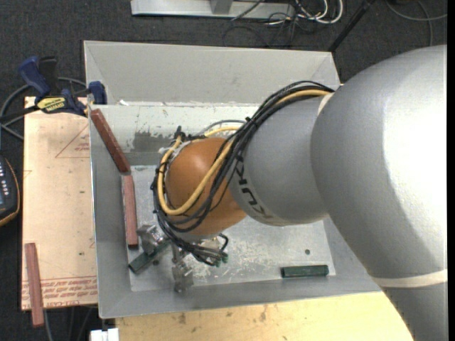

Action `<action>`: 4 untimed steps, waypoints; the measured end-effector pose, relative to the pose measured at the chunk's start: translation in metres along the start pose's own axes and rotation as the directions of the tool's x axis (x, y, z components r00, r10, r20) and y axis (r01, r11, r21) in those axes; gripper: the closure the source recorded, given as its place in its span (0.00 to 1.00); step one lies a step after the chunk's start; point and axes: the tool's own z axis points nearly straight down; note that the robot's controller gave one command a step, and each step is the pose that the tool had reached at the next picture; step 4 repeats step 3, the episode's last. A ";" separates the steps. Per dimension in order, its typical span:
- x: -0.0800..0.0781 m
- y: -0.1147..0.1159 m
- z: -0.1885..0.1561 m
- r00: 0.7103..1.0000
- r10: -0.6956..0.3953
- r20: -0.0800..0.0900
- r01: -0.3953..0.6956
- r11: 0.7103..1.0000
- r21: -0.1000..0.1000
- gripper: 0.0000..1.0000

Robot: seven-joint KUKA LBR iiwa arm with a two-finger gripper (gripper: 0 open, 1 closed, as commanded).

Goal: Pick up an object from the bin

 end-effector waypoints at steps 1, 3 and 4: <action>-0.068 -0.042 0.012 0.992 0.123 -0.001 -0.123 0.992 0.001 0.00; -0.080 -0.006 -0.128 0.976 0.218 0.004 -0.218 0.976 -0.001 1.00; -0.080 -0.006 -0.128 0.976 0.218 0.004 -0.218 0.976 -0.001 1.00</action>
Offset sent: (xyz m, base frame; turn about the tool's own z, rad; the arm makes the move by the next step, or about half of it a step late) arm 0.0774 0.0015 -0.0112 0.1224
